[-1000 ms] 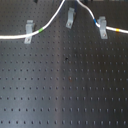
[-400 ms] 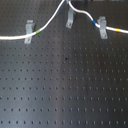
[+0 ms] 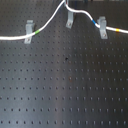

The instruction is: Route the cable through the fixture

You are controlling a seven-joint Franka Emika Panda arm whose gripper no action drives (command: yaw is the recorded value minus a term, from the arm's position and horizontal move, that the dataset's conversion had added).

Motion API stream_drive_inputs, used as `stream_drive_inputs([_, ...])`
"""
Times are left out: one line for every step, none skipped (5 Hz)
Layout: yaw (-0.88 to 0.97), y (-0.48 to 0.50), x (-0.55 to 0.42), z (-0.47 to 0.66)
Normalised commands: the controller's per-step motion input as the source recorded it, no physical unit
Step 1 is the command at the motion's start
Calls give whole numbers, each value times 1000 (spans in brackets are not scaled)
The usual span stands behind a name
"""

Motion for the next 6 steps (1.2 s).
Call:
stream_drive_inputs([-60,-114,-390,110])
stream_drive_inputs([-137,-132,-315,68])
stream_drive_inputs([-168,-39,-193,167])
stream_drive_inputs([-211,171,-22,305])
stream_drive_inputs([-43,292,-39,114])
stream_drive_inputs([-60,360,-50,324])
